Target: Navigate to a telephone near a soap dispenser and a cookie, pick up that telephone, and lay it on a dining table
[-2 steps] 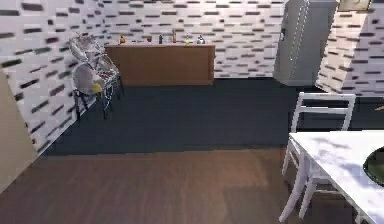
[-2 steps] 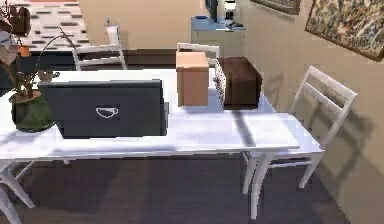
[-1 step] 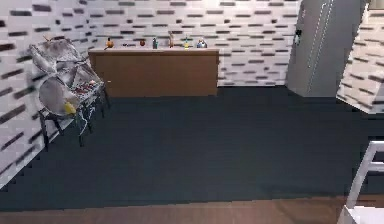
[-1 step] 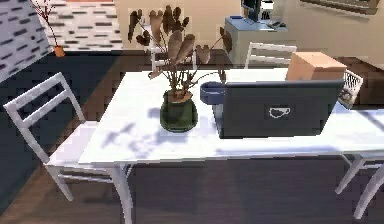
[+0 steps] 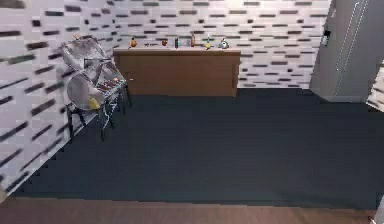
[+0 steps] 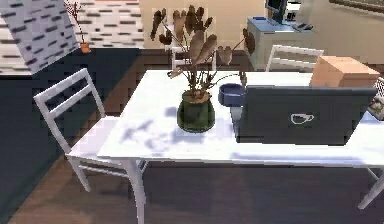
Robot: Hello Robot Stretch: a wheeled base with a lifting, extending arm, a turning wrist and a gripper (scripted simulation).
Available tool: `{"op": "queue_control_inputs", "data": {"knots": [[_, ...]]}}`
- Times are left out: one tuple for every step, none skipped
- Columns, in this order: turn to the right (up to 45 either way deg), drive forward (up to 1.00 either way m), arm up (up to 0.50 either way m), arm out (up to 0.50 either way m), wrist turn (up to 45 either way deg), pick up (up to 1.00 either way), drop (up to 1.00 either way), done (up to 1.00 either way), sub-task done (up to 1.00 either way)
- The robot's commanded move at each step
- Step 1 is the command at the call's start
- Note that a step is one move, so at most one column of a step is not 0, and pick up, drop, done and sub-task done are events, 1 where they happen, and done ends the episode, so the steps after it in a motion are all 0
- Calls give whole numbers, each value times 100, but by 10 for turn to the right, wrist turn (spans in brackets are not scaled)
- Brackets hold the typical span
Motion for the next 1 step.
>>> {"op": "queue_control_inputs", "data": {"knots": [[0,100,0,0,0,0,0,0,0]]}}
